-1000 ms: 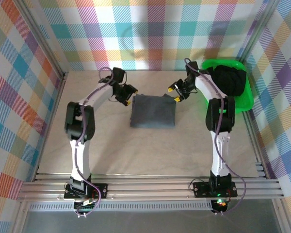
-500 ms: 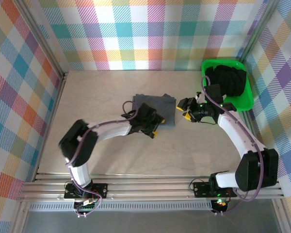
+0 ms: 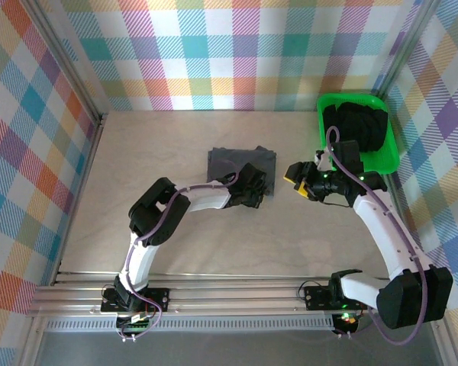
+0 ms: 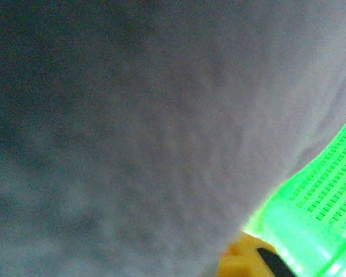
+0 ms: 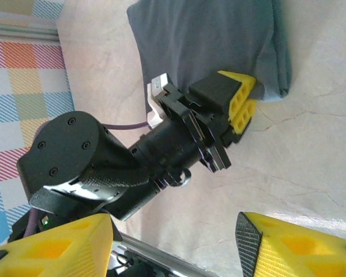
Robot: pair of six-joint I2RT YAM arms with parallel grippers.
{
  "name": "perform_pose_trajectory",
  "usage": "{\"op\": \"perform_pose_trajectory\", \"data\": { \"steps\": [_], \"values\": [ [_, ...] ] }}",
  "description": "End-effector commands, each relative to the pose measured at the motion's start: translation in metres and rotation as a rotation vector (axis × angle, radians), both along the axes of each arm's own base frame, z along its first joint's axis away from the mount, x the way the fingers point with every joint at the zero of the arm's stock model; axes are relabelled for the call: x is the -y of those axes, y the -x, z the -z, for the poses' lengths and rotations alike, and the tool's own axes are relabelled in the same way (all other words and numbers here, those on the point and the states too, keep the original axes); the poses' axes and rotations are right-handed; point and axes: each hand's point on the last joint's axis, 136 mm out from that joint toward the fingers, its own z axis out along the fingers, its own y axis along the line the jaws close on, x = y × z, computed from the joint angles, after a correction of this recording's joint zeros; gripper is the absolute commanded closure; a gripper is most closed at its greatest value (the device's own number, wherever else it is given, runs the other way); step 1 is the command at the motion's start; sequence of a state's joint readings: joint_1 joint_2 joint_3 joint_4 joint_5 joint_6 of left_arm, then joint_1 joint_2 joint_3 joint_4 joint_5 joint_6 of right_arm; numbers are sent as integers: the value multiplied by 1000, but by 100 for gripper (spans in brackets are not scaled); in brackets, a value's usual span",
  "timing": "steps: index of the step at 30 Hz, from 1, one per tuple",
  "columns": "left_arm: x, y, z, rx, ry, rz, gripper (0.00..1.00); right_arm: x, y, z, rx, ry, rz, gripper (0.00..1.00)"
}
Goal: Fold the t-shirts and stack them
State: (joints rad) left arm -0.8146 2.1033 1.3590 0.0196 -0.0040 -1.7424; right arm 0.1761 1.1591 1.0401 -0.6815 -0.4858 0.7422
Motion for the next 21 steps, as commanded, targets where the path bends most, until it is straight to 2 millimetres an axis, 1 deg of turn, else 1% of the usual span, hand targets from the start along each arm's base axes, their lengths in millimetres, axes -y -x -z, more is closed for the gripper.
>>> {"op": "perform_pose_trajectory", "data": {
  "steps": [1, 4, 7, 9, 10, 15, 17, 19, 21],
  "values": [
    [-55, -32, 5, 41, -73, -131, 100, 3, 3, -17, 37, 19, -18, 41],
    [-103, -54, -1, 59, -103, -167, 100, 3, 1, -22, 47, 21, -16, 41],
    [-158, -78, -4, 78, -138, -189, 100, 3, -2, -22, 44, 14, -9, 41],
    [-196, -94, -3, 86, -145, -206, 100, 1, -6, -22, 44, 5, -6, 42],
    [-211, -102, -3, 97, -139, -209, 100, 1, -7, -22, 43, 2, -5, 42],
    [-300, -144, -1, 129, -159, -193, 100, -3, -15, -21, 53, -14, -8, 42],
    [-328, -160, 0, 158, -151, -177, 100, -5, -18, -21, 59, -25, -18, 42],
    [-348, -175, 3, 180, -144, -139, 100, -9, -21, -23, 76, -46, -35, 42],
    [-365, -184, 11, 161, -151, -102, 100, -10, -24, -21, 74, -48, -39, 42]
  ]
}}
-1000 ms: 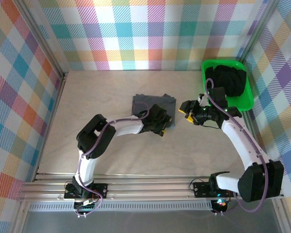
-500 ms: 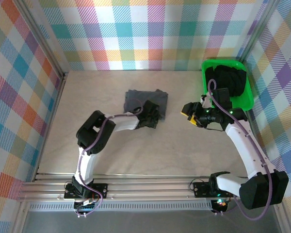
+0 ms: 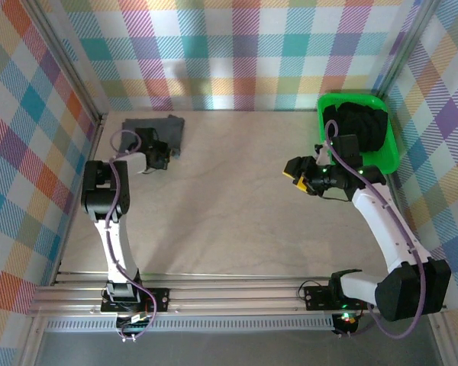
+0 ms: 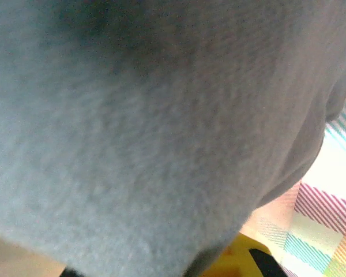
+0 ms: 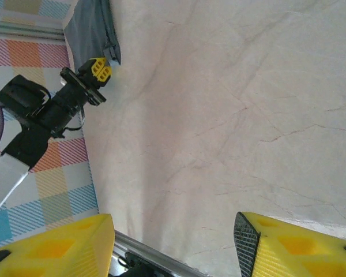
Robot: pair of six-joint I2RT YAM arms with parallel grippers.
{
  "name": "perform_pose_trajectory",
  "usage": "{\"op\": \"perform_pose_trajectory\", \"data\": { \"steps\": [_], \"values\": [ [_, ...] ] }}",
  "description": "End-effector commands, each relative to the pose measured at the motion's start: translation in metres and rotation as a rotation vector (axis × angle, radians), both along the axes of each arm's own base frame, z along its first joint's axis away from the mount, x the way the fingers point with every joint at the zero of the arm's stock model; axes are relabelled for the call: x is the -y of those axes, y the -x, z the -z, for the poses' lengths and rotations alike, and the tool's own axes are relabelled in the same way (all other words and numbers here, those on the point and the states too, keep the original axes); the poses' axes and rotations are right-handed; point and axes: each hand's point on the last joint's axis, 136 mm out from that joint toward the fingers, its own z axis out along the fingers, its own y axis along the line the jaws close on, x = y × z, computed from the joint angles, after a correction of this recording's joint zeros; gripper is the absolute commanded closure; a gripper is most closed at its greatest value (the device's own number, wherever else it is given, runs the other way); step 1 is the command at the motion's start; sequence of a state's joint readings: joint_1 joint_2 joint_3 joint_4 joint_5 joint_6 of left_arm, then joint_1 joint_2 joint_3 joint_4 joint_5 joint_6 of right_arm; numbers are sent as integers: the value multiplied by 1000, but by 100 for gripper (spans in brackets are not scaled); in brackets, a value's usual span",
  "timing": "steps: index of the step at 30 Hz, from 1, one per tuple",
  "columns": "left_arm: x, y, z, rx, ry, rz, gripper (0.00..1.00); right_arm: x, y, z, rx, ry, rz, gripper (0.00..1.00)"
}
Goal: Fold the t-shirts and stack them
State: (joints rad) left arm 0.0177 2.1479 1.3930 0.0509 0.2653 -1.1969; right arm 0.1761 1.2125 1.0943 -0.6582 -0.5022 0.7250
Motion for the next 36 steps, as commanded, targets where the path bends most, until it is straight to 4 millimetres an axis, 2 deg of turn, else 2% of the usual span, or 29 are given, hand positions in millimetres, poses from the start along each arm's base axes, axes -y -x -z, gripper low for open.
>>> {"op": "perform_pose_trajectory", "data": {
  "steps": [1, 6, 8, 11, 14, 18, 20, 21, 22, 24, 26, 29, 31, 32, 34, 35, 36],
  "values": [
    [-11, -7, 14, -14, -25, 162, 100, -5, -9, -10, 38, -38, -20, 42],
    [-33, -24, 17, -9, -7, 149, 100, -9, -15, -9, 33, -52, -36, 42],
    [-38, -26, 10, 9, -14, 133, 92, -12, -17, -11, 47, -66, -48, 42],
    [-44, -21, -12, 34, -53, 101, 46, -15, -21, -21, 105, -94, -59, 40],
    [-51, -2, -56, 74, -114, 68, 1, -16, -26, -42, 194, -120, -47, 37],
    [-60, 66, -103, -66, -237, 48, 0, -17, -32, -71, 275, -146, -37, 33],
    [-60, 98, -133, -41, -319, 51, 0, -17, -31, -84, 307, -154, -37, 30],
    [-58, 114, -146, -16, -354, 55, 0, -16, -31, -91, 324, -157, -34, 10],
    [-54, 129, -153, 2, -366, 62, 0, -17, -29, -96, 333, -164, -37, 0],
    [-44, 153, -154, 13, -343, 106, 0, -18, -27, -104, 334, -180, -46, 0],
    [-41, 179, -145, -34, -356, 132, 0, -21, -25, -108, 319, -201, -55, 0],
    [-50, 223, -140, -62, -430, 89, 0, -9, -24, -101, 306, -127, 2, 0],
    [-63, 254, -142, -72, -526, 15, 0, 10, -22, -92, 314, -15, 75, 0],
    [-76, 273, -145, -97, -598, -56, 0, 22, -21, -86, 318, 61, 113, 0],
    [-105, 307, -151, -166, -759, -190, 0, 59, -20, -59, 266, 261, 253, 0],
    [-114, 317, -154, -176, -834, -217, 0, 82, -19, -42, 234, 366, 339, 0],
    [-117, 318, -156, -149, -906, -175, 0, 102, -19, -27, 231, 466, 401, 0]
  ]
}}
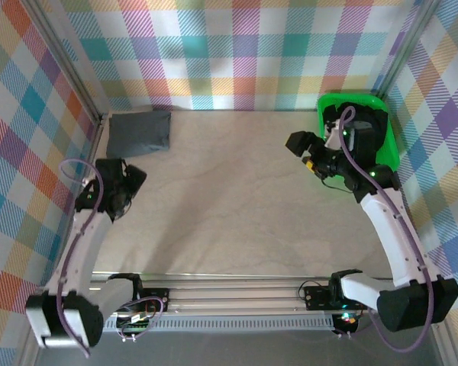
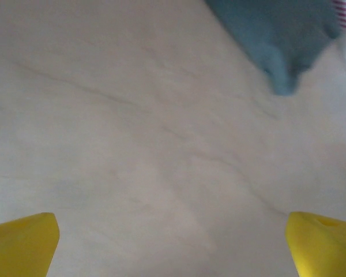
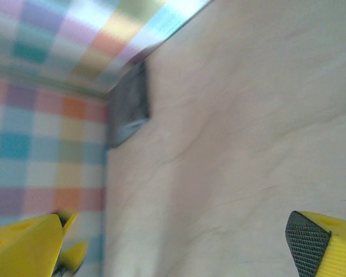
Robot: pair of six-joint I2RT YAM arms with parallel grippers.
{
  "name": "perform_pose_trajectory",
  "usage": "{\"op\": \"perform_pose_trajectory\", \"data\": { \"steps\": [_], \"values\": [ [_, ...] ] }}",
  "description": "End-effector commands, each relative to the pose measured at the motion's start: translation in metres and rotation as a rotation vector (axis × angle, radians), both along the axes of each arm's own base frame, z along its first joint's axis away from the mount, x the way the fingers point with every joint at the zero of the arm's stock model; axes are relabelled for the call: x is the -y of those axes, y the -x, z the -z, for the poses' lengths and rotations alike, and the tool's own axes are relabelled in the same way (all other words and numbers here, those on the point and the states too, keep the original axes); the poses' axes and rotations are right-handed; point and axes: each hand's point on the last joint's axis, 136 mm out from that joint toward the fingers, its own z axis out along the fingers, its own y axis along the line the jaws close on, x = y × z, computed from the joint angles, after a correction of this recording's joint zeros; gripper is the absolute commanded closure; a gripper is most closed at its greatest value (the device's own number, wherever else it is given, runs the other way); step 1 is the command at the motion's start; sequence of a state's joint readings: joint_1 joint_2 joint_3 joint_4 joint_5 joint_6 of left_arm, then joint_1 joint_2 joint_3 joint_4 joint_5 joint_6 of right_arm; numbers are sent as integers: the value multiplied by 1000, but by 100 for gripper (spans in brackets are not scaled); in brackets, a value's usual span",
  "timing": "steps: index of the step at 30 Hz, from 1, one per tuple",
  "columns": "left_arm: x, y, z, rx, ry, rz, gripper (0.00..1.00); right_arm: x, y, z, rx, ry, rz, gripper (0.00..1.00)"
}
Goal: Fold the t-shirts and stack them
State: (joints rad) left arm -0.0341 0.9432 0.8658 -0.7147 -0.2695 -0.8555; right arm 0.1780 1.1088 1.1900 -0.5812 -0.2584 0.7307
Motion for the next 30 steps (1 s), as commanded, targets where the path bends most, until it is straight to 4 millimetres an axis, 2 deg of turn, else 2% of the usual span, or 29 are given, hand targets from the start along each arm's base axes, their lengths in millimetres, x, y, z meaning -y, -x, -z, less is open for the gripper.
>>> {"op": "perform_pose_trajectory", "data": {
  "steps": [1, 2, 4, 6, 9, 12, 14, 16, 21, 25, 27, 30],
  "values": [
    [-44, 29, -13, -19, -341, -63, 0, 79, 2, 52, -37, 379, 295, 0],
    [-40, 22, -11, -3, -403, 37, 0, 89, 1, 74, -13, 468, 298, 0],
    [-29, 6, -3, 46, -496, 208, 0, 115, 4, 99, -5, 604, 378, 0],
    [-22, -3, 8, 77, -547, 294, 0, 125, 2, 117, 23, 760, 336, 0],
    [-17, -18, 22, 125, -567, 325, 0, 132, -3, 145, 15, 930, 242, 0],
    [-11, -37, 49, 90, -537, 354, 0, 128, -16, 164, 84, 923, 210, 0],
    [-6, -54, 65, 78, -510, 380, 0, 128, -25, 181, 63, 907, 197, 0],
    [-4, -71, 73, 87, -504, 376, 0, 125, -35, 199, 56, 874, 167, 0],
    [-14, -111, 95, 94, -495, 364, 0, 126, -70, 202, 154, 823, 180, 0],
    [-16, -136, 103, 114, -437, 425, 0, 139, -90, 210, 131, 776, 218, 0],
    [-13, -139, 102, 141, -419, 451, 0, 141, -96, 214, 124, 765, 218, 0],
    [-13, -120, 86, 271, -475, 412, 0, 134, -90, 212, 181, 759, 196, 0]
  ]
}}
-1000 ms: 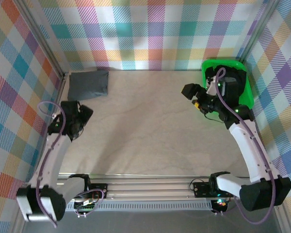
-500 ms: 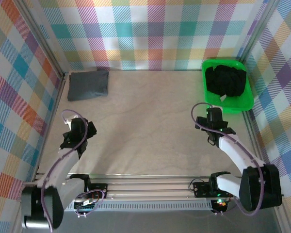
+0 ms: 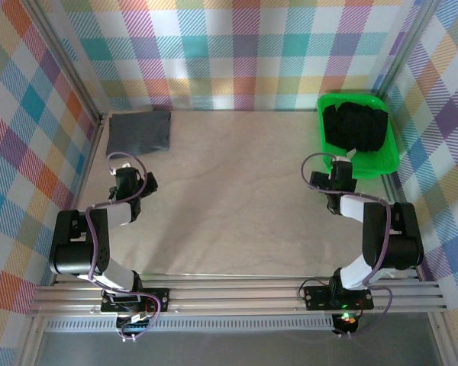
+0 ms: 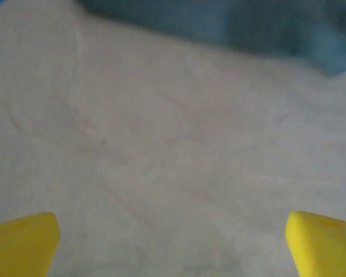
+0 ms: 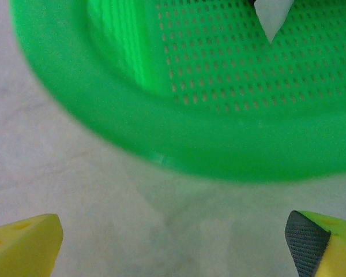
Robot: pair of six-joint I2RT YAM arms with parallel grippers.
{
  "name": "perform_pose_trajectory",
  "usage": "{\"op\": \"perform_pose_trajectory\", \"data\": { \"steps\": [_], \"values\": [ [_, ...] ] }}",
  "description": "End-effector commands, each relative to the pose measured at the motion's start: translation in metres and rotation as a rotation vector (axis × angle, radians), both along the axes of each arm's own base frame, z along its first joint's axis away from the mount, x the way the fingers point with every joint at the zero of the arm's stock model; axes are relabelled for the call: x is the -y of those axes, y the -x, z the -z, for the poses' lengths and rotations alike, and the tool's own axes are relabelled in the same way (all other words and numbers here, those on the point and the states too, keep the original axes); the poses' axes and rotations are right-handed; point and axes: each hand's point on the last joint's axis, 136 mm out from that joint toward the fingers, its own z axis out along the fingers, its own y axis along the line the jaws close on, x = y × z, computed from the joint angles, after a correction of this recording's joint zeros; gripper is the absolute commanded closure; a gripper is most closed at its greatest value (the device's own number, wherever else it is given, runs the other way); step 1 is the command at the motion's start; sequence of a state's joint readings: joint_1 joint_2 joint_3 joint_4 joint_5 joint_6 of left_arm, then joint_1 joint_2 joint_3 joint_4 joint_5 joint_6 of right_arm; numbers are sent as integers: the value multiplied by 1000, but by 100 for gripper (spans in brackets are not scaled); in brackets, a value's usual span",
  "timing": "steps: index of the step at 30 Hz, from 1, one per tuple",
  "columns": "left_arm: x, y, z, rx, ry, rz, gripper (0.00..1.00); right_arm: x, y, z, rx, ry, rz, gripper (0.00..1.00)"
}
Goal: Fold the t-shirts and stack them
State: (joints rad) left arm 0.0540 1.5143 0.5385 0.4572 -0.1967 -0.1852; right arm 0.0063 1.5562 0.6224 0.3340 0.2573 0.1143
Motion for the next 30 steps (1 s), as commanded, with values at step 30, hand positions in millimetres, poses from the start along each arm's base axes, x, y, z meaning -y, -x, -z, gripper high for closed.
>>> {"op": "perform_pose_trajectory", "data": {
  "steps": [30],
  "values": [
    [48, -5, -11, 163, -164, 194, 0, -45, 2, -29, 302, -44, -271, 0]
  ]
}}
